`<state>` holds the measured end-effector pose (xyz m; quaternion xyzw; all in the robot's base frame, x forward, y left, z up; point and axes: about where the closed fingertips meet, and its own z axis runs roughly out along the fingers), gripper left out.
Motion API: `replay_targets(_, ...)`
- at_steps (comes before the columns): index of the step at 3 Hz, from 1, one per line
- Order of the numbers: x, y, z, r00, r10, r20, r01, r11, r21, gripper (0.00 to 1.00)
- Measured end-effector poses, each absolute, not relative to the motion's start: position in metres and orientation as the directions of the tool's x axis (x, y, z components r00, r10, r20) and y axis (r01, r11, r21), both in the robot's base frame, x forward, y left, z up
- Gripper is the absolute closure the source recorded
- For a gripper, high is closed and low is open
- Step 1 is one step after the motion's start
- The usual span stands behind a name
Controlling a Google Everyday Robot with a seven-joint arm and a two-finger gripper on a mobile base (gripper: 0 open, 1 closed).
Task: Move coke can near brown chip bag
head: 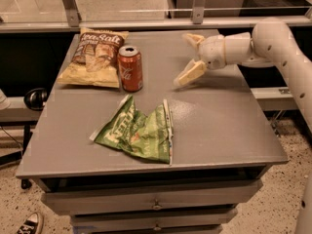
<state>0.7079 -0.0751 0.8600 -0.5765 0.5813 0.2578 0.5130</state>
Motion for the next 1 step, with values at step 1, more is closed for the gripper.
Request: replay_targets(1,0.7130,-0.0849,0.8839,0.212,-0.398,-0.893,-0.919,0.230,-0.321,0.00)
